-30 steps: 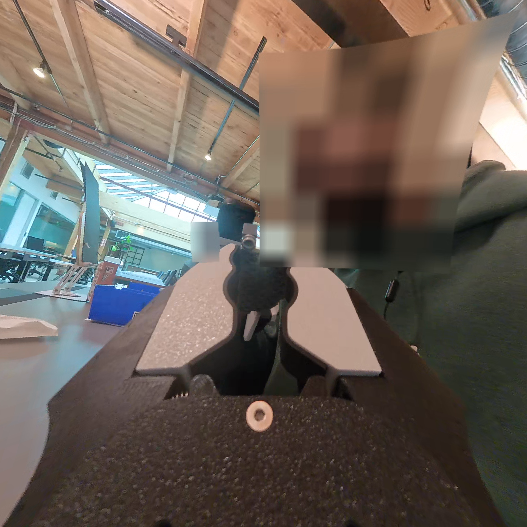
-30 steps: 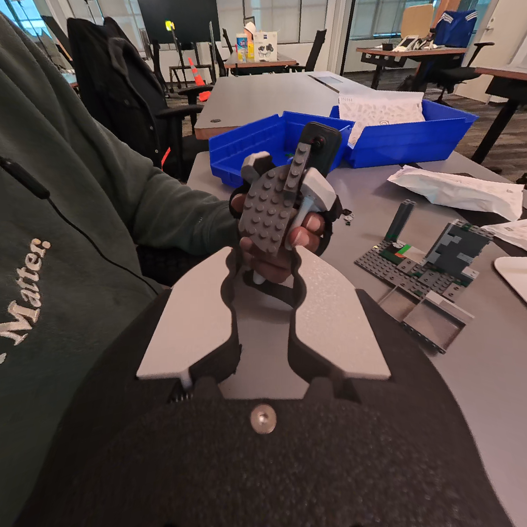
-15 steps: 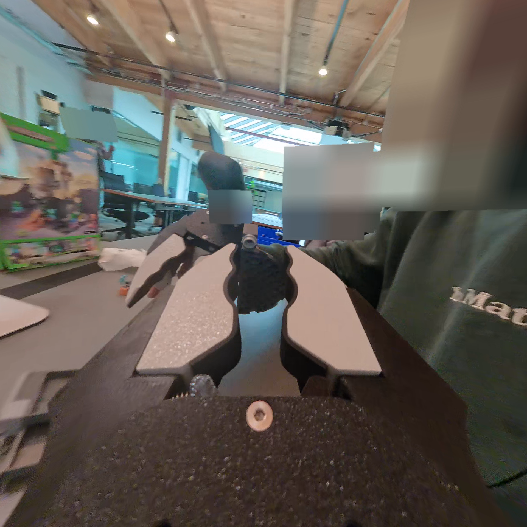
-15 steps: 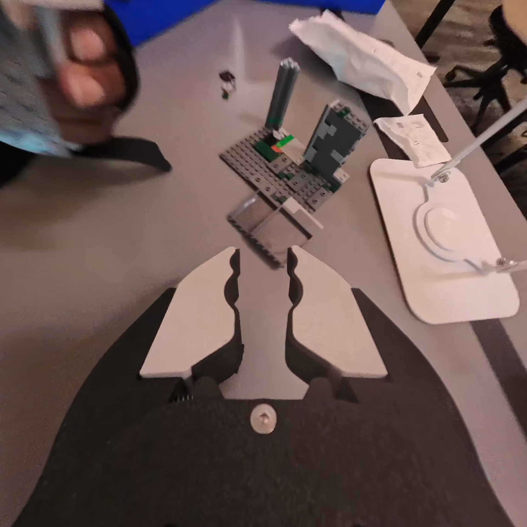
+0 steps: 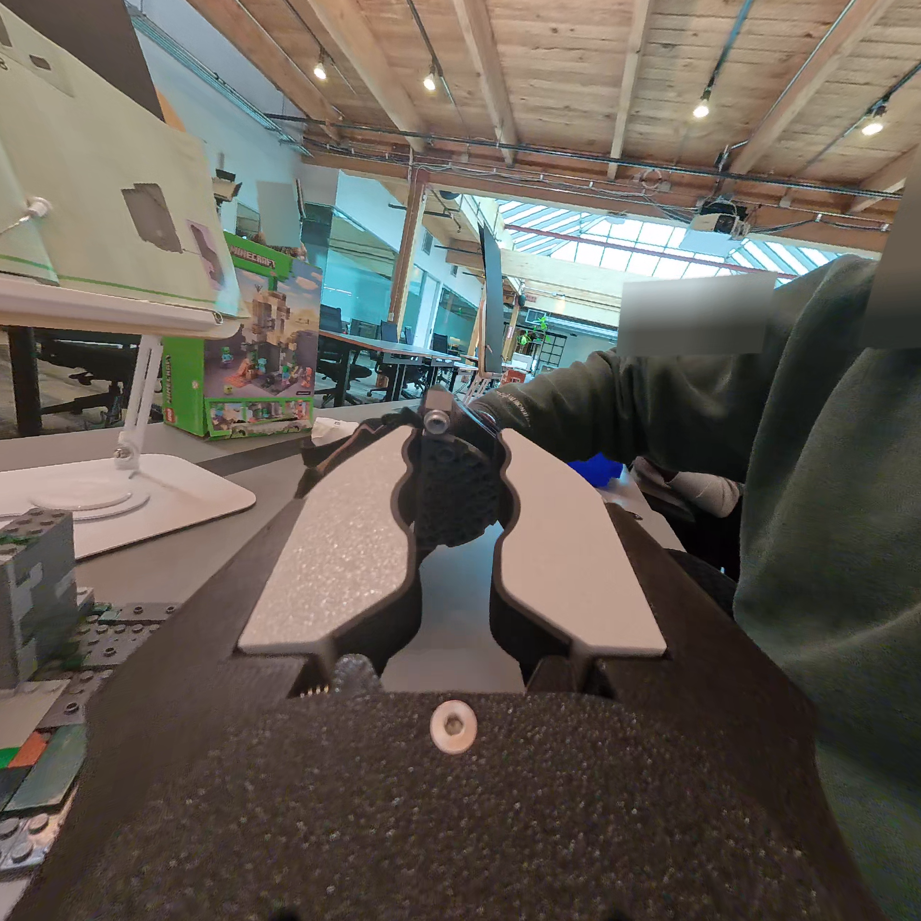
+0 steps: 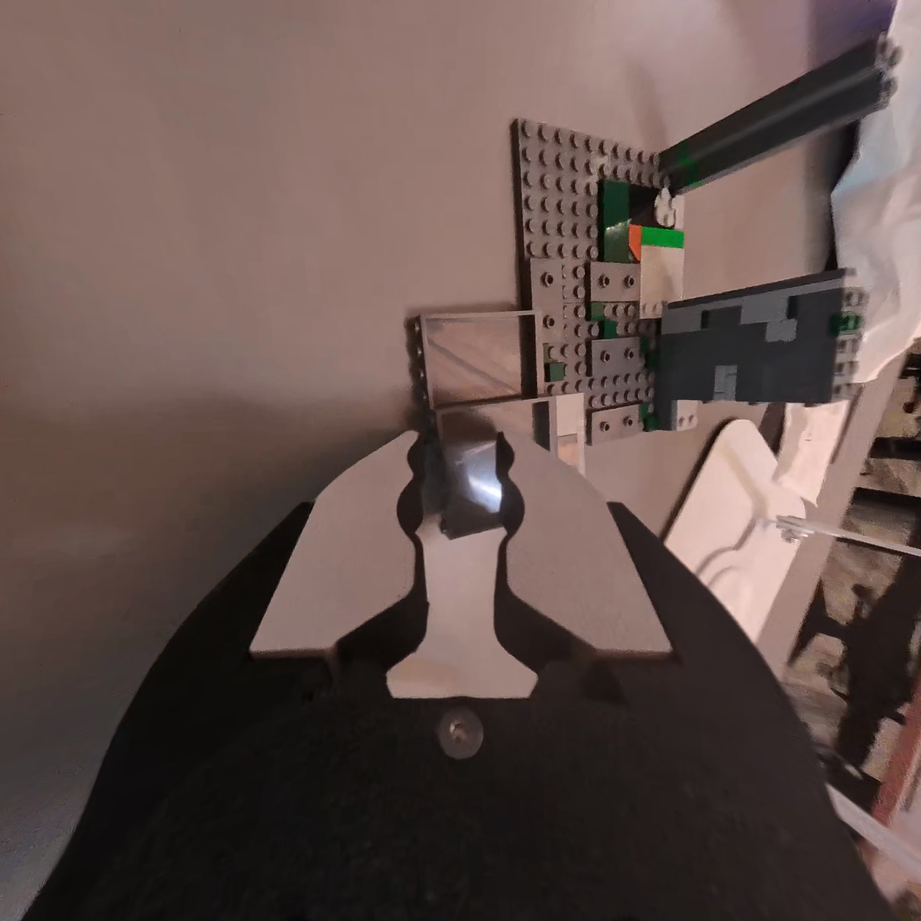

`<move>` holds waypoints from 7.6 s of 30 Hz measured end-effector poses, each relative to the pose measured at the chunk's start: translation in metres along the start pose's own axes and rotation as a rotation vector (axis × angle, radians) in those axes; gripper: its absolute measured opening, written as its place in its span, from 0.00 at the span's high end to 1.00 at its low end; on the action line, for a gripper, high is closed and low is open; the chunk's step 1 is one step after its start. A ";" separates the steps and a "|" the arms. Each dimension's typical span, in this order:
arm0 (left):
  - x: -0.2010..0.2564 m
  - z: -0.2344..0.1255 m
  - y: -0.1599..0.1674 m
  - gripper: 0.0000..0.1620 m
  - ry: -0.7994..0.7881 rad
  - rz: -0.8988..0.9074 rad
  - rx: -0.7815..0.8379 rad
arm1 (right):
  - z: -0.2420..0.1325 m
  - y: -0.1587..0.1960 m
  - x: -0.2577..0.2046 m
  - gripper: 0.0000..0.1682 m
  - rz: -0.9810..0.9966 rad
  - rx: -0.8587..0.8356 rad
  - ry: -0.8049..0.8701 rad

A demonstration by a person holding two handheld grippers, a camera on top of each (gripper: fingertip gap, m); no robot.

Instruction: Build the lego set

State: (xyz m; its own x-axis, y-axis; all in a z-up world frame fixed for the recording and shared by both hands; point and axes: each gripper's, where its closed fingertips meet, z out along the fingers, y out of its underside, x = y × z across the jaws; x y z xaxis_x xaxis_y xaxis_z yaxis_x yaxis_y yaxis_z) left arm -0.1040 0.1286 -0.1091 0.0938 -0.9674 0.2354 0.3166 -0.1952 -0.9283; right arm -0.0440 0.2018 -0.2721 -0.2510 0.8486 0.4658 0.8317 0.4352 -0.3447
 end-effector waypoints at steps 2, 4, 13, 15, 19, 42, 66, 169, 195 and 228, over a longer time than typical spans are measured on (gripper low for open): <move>0.000 0.000 0.001 0.83 -0.003 0.002 -0.007 | 0.003 0.002 0.004 0.89 0.019 0.014 -0.011; 0.002 0.001 0.002 0.83 0.002 0.000 -0.006 | 0.005 0.004 0.009 0.91 0.007 0.014 0.015; 0.003 0.006 0.015 0.83 0.022 -0.014 -0.044 | -0.088 -0.034 -0.044 0.95 0.704 0.162 -0.659; 0.006 0.009 0.018 0.83 0.038 -0.015 -0.058 | -0.114 -0.041 -0.070 0.95 0.924 0.139 -0.889; 0.015 0.015 0.025 0.83 0.064 -0.006 -0.083 | -0.126 -0.033 -0.106 0.95 1.189 0.109 -1.055; 0.021 0.019 0.034 0.83 0.079 0.010 -0.126 | -0.118 -0.032 -0.122 0.91 0.965 0.060 -0.553; 0.053 0.027 0.035 0.83 0.157 0.083 -0.165 | -0.069 -0.047 -0.162 0.91 0.674 -0.166 0.409; 0.150 0.004 0.007 0.85 0.765 -0.161 0.058 | -0.221 -0.171 -0.118 0.97 0.679 1.400 -0.533; 0.148 0.004 0.010 0.87 0.749 -0.124 0.016 | -0.231 -0.164 -0.126 0.97 0.651 1.406 -0.499; 0.098 -0.012 -0.028 0.89 0.694 -0.365 0.286 | -0.178 -0.103 -0.132 0.97 0.807 0.940 -0.280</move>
State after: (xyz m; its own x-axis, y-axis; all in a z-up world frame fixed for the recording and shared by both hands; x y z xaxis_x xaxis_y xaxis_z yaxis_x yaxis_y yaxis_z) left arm -0.1154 0.0374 -0.0639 -0.6344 -0.7494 0.1895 0.4508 -0.5579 -0.6968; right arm -0.0083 -0.0087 -0.1533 -0.0296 0.9555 -0.2936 0.1546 -0.2858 -0.9457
